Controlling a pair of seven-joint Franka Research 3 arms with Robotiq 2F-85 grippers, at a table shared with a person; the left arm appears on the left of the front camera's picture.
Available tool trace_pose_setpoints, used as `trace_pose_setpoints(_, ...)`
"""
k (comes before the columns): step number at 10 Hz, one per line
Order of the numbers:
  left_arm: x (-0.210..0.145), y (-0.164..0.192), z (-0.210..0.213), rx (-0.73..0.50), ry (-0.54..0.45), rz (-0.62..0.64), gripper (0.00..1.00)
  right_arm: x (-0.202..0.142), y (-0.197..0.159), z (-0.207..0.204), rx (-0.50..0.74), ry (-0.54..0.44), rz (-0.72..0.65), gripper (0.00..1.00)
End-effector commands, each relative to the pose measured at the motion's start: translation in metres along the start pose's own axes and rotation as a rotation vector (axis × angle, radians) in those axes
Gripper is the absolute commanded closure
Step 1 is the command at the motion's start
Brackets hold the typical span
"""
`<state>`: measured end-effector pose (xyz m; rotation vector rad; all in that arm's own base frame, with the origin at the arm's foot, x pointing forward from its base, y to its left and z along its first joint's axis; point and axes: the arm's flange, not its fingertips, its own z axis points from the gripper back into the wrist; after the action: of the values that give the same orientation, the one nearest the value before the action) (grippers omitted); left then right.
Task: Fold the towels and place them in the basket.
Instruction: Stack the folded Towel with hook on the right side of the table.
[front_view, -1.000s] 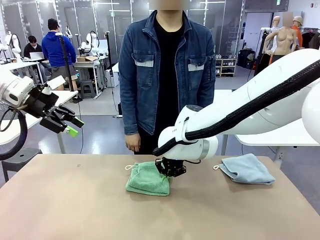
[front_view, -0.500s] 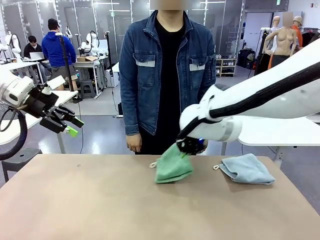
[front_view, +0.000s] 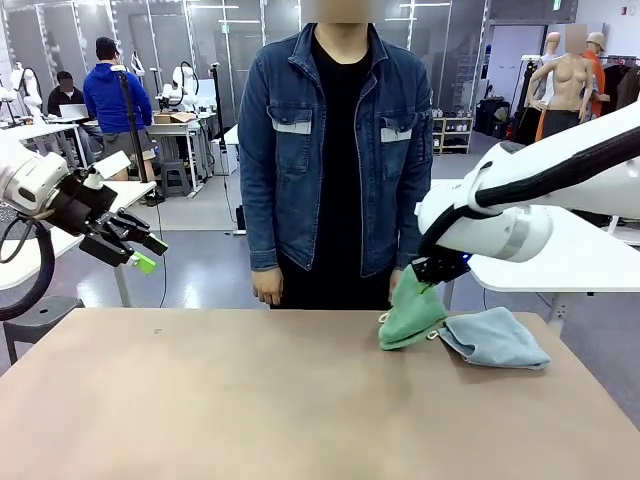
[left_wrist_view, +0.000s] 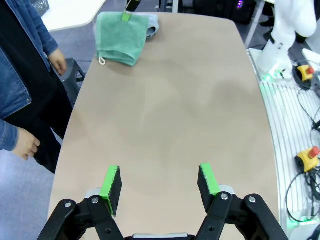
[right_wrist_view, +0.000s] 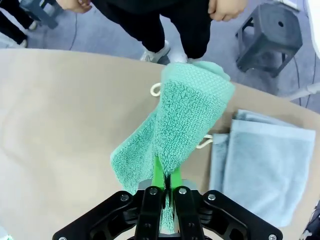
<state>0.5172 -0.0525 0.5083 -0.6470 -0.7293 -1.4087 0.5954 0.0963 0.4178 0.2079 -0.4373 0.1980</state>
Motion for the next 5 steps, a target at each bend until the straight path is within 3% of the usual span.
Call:
trace_pose_setpoints(1,0.001,-0.001,0.001,0.004,0.004,-0.005,0.22,0.004,-0.024,0.019,0.061,0.005,0.082,0.95)
trace_pose_setpoints(5,0.001,-0.001,0.001,0.004,0.004,-0.005,0.22,0.009,-0.076,0.037,0.074,0.076,0.134,0.95)
